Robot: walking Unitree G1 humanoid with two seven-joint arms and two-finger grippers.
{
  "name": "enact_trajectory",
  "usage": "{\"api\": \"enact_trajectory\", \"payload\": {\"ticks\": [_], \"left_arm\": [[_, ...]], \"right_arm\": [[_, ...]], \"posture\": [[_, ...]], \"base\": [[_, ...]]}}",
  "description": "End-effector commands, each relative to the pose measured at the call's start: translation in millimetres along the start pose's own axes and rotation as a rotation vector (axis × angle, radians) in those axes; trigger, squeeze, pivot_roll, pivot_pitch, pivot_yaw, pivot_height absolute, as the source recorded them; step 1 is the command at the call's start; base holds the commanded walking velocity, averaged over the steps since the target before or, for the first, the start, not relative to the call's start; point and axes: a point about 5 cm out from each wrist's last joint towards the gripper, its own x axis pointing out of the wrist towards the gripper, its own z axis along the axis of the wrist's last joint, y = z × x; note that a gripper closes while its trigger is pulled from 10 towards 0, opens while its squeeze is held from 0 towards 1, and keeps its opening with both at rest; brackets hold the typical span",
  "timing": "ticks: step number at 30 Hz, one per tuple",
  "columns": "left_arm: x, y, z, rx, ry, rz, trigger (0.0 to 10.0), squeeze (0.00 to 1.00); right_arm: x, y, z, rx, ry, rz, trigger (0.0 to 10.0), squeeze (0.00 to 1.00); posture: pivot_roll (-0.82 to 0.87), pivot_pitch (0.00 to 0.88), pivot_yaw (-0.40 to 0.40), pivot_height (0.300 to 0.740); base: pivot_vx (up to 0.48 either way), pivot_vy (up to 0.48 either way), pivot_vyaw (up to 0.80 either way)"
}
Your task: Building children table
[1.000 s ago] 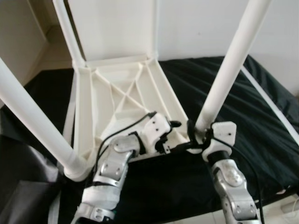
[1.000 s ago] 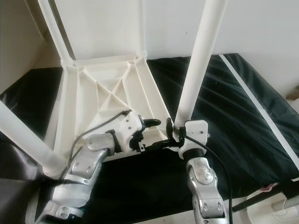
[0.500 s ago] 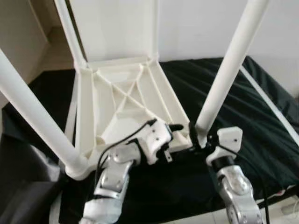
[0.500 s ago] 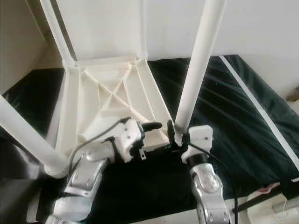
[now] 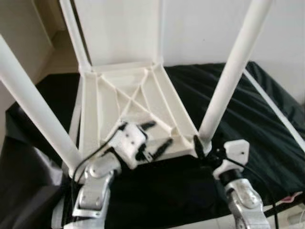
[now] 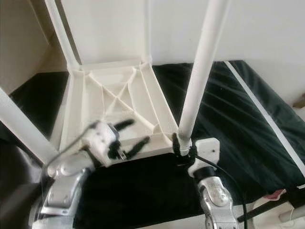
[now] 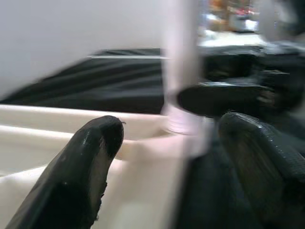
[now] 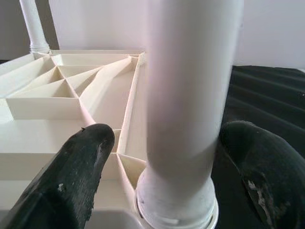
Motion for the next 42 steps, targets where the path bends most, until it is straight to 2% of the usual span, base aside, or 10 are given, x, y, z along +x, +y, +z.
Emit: {"api": "enact_trajectory", "payload": {"ticks": [1, 7, 9, 10, 11, 16, 20, 23, 35, 42], "left_arm": [[-0.4, -2.0, 1, 0.001, 0.003, -0.022, 10.0, 0.0], [-1.5, 8.9, -7, 0.046, 0.052, 0.128, 10.0, 0.0], [-2.2, 21.3, -11, 0.068, 0.099, 0.318, 10.0, 0.0], [-2.2, 21.3, -11, 0.068, 0.099, 0.318, 10.0, 0.0], [-3.0, 25.4, -12, 0.074, 0.117, 0.399, 10.0, 0.0], [-7.9, 20.4, -11, 0.052, 0.113, 0.536, 10.0, 0.0], [-10.5, 9.7, -7, 0.111, 0.092, 0.551, 10.0, 0.0], [-13.1, 9.4, -8, 0.158, 0.08, 0.552, 10.0, 0.0], [-17.6, 4.3, -14, 0.193, 0.093, 0.51, 10.0, 0.0], [-21.2, 7.5, -16, 0.178, 0.087, 0.557, 10.0, 0.0]], "right_arm": [[-0.1, -1.9, -2, 0.009, 0.015, -0.003, 10.0, 0.0], [-1.1, -1.8, -2, 0.01, 0.018, 0.013, 10.0, 0.0], [-0.9, -3.6, -1, -0.015, 0.01, 0.014, 10.0, 0.0], [-0.9, -3.6, -1, -0.015, 0.01, 0.014, 10.0, 0.0], [-0.6, -4.6, 0, -0.027, 0.006, 0.011, 10.0, 0.0], [-0.9, -8.3, 0, -0.028, 0.004, -0.028, 10.0, 0.0], [-2.4, -7.2, -2, -0.016, 0.014, -0.051, 10.0, 0.0], [-2.1, -3.6, -4, -0.012, 0.019, -0.042, 10.0, 0.0], [-5.8, -7.0, -6, -0.021, 0.028, -0.041, 10.0, 0.0], [-6.5, -3.5, -7, -0.015, 0.028, -0.04, 10.0, 0.0]], "posture": [[-0.04, 0.0, -0.005, 0.74], [-0.04, 0.0, -0.006, 0.74], [-0.04, 0.0, -0.004, 0.74], [-0.04, 0.0, -0.004, 0.74], [-0.04, 0.0, -0.004, 0.74], [-0.03, 0.01, -0.01, 0.74], [-0.02, 0.019, -0.017, 0.74], [-0.02, 0.023, -0.018, 0.74], [-0.03, 0.026, -0.015, 0.74], [-0.03, 0.028, -0.008, 0.74]], "base": [[0.0, 0.0, 0.0], [0.0, 0.0, 0.0], [0.0, 0.0, 0.0], [0.0, 0.0, 0.0], [0.0, 0.0, 0.0], [0.0, 0.0, 0.0], [0.0, 0.0, 0.0], [0.0, 0.0, 0.0], [0.0, 0.0, 0.0], [0.0, 0.0, 0.0]]}}
